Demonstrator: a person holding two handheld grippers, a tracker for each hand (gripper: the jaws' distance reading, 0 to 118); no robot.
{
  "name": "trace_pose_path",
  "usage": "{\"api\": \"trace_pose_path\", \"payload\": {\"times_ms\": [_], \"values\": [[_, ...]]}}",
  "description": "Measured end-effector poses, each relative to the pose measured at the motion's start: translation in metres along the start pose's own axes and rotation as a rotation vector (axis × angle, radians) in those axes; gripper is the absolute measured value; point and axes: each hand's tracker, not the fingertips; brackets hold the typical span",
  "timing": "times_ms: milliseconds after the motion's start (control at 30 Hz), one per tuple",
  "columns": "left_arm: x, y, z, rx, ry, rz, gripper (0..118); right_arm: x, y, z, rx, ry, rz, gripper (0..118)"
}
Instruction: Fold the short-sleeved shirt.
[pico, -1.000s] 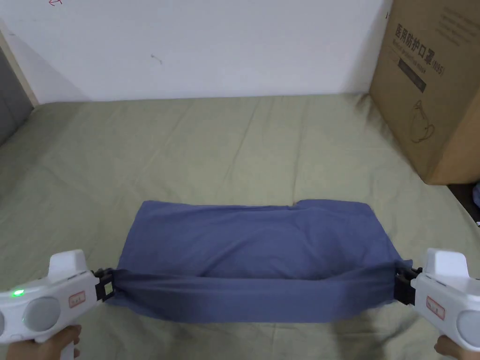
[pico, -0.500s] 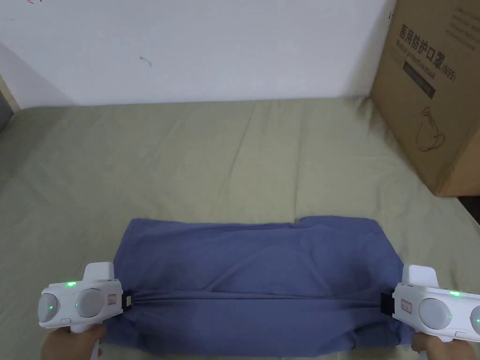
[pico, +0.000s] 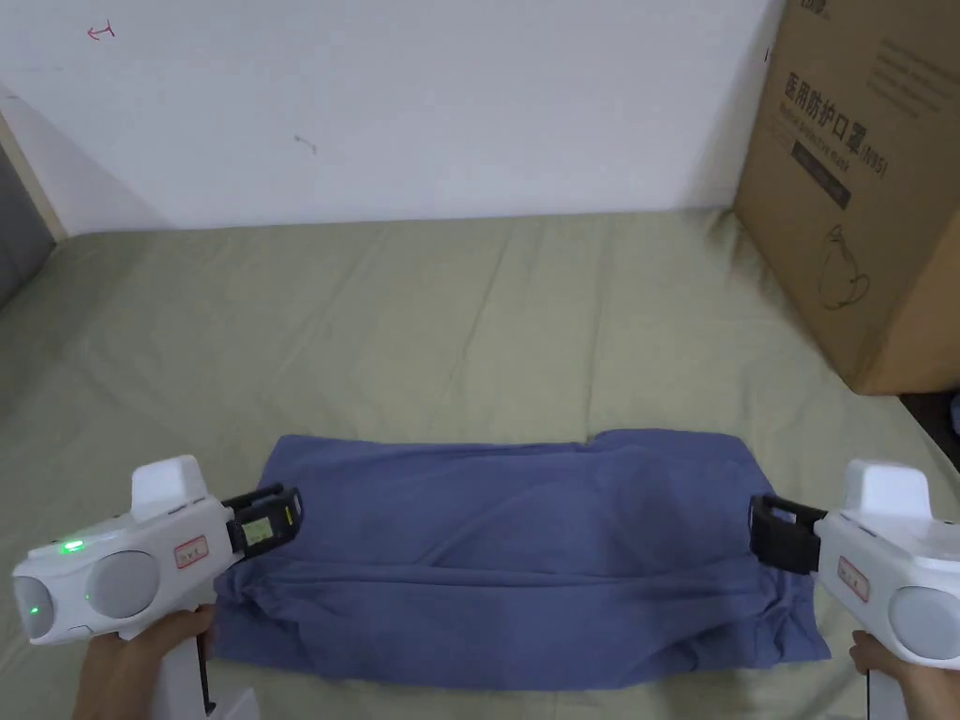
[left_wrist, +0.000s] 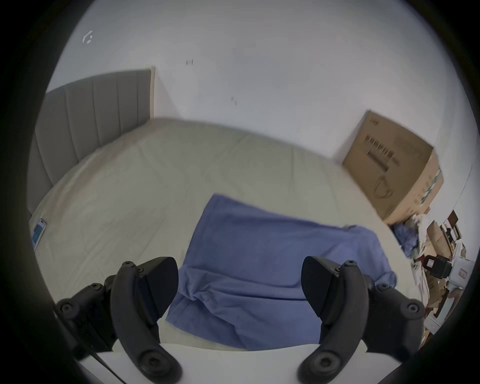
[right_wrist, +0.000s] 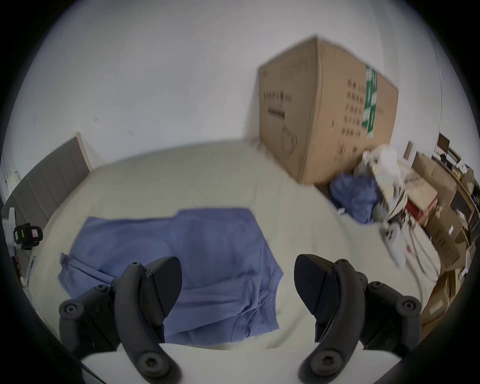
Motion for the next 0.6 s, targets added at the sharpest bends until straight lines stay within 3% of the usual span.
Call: {"api": "trace_pose_path", "payload": {"times_ms": [267, 300, 400, 467, 500, 533, 600], "values": [[0.028, -0.023, 0.087, 0.221, 0.022, -0.093, 100, -0.013, 0.005, 0.11, 0.231, 0.028, 0.049, 92], [0.029, -0.03, 0.095, 0.242, 0.031, -0.104, 96, -0.012, 0.002, 0.116, 0.247, 0.025, 0.053, 92], [0.03, -0.047, 0.108, 0.257, 0.022, -0.11, 60, -0.015, -0.009, 0.131, 0.278, 0.017, 0.072, 85], [0.029, -0.057, 0.113, 0.258, 0.024, -0.104, 16, -0.016, -0.015, 0.136, 0.288, 0.02, 0.079, 54], [0.027, -0.061, 0.114, 0.263, 0.017, -0.098, 4, -0.017, -0.018, 0.138, 0.291, 0.019, 0.083, 31], [0.027, -0.065, 0.115, 0.265, 0.016, -0.096, 0, -0.018, -0.02, 0.139, 0.293, 0.019, 0.085, 2], [0.026, -0.071, 0.116, 0.236, 0.013, -0.113, 0, -0.016, -0.023, 0.138, 0.294, 0.035, 0.082, 0]]}}
